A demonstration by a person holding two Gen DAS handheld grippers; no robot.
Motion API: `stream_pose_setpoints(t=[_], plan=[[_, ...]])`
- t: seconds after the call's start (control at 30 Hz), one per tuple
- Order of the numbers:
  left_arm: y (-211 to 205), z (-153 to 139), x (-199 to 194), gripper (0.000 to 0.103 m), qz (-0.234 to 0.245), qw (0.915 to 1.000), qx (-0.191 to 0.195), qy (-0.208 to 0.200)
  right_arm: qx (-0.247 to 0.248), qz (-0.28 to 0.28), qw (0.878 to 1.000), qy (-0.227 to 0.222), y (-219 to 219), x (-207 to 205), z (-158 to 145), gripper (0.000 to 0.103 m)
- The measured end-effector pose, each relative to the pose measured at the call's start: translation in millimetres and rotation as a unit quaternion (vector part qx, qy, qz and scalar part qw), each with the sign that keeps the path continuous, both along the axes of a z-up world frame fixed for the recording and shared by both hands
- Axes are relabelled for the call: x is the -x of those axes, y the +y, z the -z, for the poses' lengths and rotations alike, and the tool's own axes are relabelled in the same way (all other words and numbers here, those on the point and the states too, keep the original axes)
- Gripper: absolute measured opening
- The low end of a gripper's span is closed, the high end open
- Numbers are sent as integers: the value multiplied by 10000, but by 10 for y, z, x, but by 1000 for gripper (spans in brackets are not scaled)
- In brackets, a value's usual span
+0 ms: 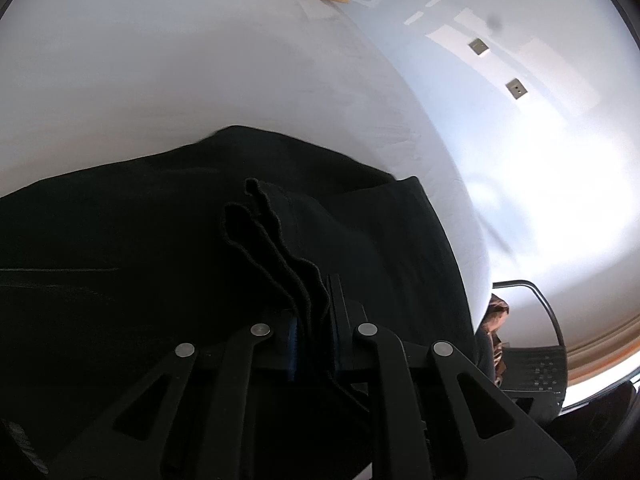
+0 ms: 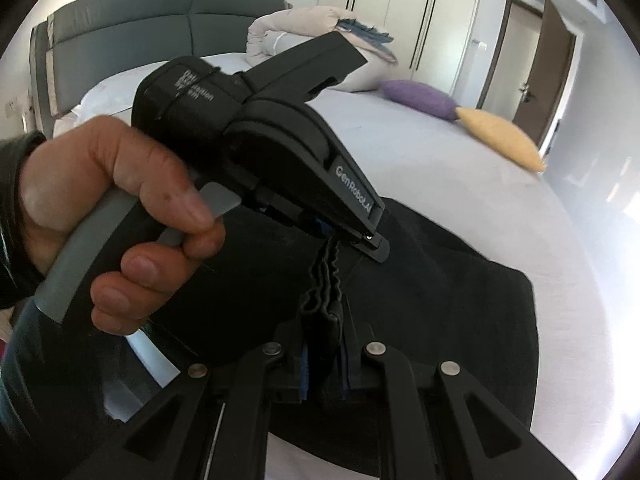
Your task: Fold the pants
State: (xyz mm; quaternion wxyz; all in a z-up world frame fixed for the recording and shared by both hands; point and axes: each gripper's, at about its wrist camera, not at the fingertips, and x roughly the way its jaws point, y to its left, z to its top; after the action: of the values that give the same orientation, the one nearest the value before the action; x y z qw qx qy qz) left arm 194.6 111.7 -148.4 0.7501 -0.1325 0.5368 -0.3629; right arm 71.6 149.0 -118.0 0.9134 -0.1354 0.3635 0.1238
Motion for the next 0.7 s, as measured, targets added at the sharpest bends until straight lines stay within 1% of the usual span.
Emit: stream_pose_setpoints(t=[0.2,0.33,0.37,0.47,0.53,0.57,0.6,0.63,0.67,0.7], plan=[[342,164,-131,10,-138,9998,-67,95,-109,-70,9994,311,-77,-157,59,13],[409,265,-167,11,-164,9998,-125,72,-115,-86,9989,441,-88,-388,112,13],[342,265,-188,11,-176,9997,-122,74,-128,-88,9987,477,-77,-470,140,13],[384,316,-203,11,-204,9997,-97,99,-199,-94,9980,597,-191,-788,129,14],[390,345,-197,12,-221,9997,-77,101,-288,-111,9971,695,-210,-857,197,24],[365,352,-181,14,-241,9996,-71,103,-402,-124,9961,772,-244,-902,227,31],[386,347,-183,15,-271,9995,-88,98,-506,-120,9950,847,-306,-972,242,46],[419,326,-178,16,-308,9994,-144,61,-644,-110,9939,893,-361,-985,223,54],[430,294,-160,16,-364,9990,-263,-13,-793,-125,9926,909,-430,-978,187,57],[478,253,-149,16,-466,9976,-491,-141,-878,-147,9919,901,-483,-961,175,59]])
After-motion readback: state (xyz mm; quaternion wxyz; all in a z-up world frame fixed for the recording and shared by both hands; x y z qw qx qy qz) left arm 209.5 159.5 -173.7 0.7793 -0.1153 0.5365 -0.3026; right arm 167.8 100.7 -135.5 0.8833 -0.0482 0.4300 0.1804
